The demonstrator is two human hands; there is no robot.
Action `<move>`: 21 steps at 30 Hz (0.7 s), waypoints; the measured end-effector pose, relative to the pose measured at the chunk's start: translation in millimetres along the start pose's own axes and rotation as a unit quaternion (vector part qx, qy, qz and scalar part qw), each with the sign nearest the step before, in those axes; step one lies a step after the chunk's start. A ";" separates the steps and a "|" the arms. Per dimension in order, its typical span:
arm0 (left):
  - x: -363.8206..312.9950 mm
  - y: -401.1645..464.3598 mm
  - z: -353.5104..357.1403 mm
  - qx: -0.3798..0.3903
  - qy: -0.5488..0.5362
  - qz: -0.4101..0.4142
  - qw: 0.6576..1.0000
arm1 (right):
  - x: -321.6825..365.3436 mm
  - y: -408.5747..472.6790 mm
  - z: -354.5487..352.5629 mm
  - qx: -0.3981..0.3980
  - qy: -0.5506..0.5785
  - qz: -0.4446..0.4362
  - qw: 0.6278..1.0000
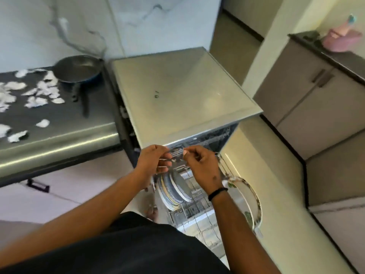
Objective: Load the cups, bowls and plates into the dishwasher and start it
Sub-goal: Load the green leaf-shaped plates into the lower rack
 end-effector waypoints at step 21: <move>-46.8 -43.9 -376.9 -0.309 -0.199 0.105 0.924 | 174.2 23.8 368.9 0.348 0.003 -0.159 0.924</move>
Point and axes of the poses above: each hand's wrist, its own y-axis towards the middle knuckle, its own z-axis out of the palm, x = y × z, the point moved 2 cm from there along y, towards the middle knuckle, and after that the axes turned 3 degrees about -y, right-handed, at the moved point
